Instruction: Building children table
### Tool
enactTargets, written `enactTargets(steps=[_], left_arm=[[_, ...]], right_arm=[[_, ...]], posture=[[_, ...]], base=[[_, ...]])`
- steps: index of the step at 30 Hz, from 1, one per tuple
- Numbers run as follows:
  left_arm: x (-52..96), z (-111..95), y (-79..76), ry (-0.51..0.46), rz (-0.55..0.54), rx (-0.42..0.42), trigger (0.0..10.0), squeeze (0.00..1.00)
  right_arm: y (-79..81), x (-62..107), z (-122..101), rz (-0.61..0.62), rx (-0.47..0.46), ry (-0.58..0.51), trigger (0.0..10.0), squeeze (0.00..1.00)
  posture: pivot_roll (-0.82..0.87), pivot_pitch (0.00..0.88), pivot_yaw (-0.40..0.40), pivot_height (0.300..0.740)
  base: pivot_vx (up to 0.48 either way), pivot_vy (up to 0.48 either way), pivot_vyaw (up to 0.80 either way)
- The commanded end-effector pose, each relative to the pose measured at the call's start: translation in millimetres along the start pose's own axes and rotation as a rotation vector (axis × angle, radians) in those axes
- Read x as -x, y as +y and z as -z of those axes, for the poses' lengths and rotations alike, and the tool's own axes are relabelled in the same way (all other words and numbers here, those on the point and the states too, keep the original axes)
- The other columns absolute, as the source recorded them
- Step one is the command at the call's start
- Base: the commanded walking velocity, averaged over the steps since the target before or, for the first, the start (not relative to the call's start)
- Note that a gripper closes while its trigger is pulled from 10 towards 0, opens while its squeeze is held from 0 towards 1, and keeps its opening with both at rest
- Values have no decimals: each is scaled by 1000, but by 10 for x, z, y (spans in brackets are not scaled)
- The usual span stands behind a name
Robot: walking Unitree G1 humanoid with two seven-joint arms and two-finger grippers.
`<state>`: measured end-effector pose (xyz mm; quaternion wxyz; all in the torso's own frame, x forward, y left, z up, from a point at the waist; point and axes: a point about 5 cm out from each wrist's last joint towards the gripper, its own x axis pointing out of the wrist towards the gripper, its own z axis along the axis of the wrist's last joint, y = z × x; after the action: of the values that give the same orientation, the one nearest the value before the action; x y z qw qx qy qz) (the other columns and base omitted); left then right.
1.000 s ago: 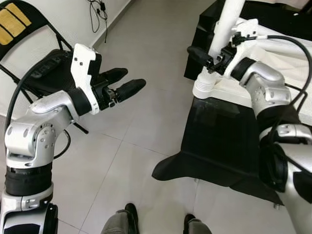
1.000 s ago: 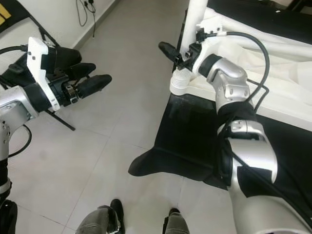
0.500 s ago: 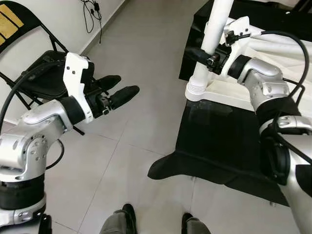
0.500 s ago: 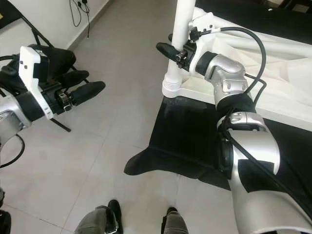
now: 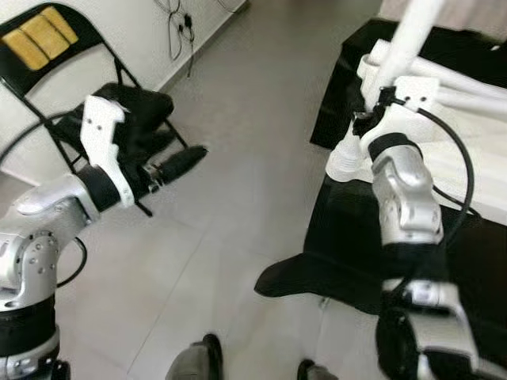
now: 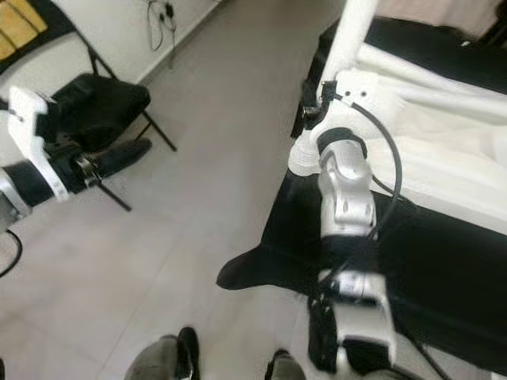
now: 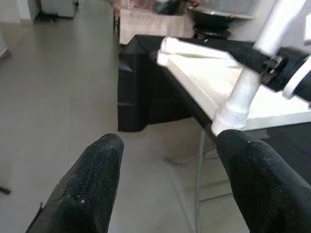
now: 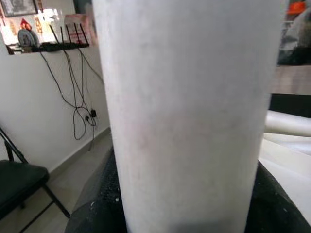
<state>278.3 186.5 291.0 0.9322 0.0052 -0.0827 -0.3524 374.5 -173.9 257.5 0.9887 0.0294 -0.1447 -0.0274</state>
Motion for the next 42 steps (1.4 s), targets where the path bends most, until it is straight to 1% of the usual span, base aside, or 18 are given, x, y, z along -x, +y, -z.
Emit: enactTargets(steps=[1,6,7,8,9,10,11,12,14,22,23,25,26,30,32,36,37,42], left_arm=[[-26,-25,-46,-5,27,-4,10000,0],[-25,-31,-50,-12,24,-3,10000,0],[-16,-17,-57,-15,19,0,10000,0],[-16,-17,-57,-15,19,0,10000,0],[-8,-4,-63,-14,16,2,10000,0],[-3,4,-66,-13,15,4,10000,0],[5,15,-69,-12,10,6,10000,0],[8,20,-69,-12,8,7,10000,0],[13,24,-70,-14,1,10,10000,0],[60,55,-97,-11,-16,16,10000,0],[70,65,-104,-10,-20,17,10000,0],[77,71,-110,-10,-23,18,10000,0],[82,78,-123,-11,-24,21,10000,0],[93,129,-216,-13,-13,52,10000,0],[115,178,-282,-9,-7,65,10000,0],[125,194,-287,-8,-15,67,10000,0],[135,199,-289,-6,-20,67,10000,0],[170,182,-273,2,-35,51,10000,0]], right_arm=[[81,62,459,-6,-37,200,0,0],[135,15,414,-17,-46,189,0,0],[161,-12,364,-27,-49,182,3020,0],[161,-12,364,-27,-49,182,3020,0],[179,19,324,-26,-46,186,6824,0],[189,50,295,-25,-44,189,6824,0],[232,67,245,-75,-44,179,10000,0],[263,77,215,-111,-44,171,10000,0],[284,59,169,-183,-9,155,10000,1000],[235,-184,-269,-527,36,12,10000,1000],[223,-221,-338,-588,38,4,10000,498],[215,-235,-384,-626,38,2,10000,498],[222,-254,-413,-684,38,12,10000,0],[246,-325,-442,-813,163,63,10000,0],[299,-336,-449,-911,171,95,10000,0],[305,-345,-440,-932,166,106,10000,0],[299,-351,-413,-939,178,119,0,0],[274,-368,-339,-937,118,155,0,0]], posture=[[3,246,3,740],[2,244,2,740],[-4,237,-3,740],[-4,237,-3,740],[-4,237,-3,740],[-4,237,-3,740],[-6,236,-3,740],[-6,236,-3,740],[-5,236,-4,740],[7,234,-16,740],[10,233,-19,740],[10,233,-19,740],[14,232,-21,740],[27,239,-31,740],[28,240,-32,740],[28,245,-34,740],[29,248,-35,740],[35,253,-35,740]], base=[[0,0,0],[0,0,0],[0,0,0],[0,0,0],[0,0,0],[0,0,0],[0,0,0],[0,0,0],[0,0,0],[0,0,0],[0,0,0],[0,0,0],[0,0,0],[0,0,0],[0,0,0],[0,0,0],[0,0,0],[0,0,0]])
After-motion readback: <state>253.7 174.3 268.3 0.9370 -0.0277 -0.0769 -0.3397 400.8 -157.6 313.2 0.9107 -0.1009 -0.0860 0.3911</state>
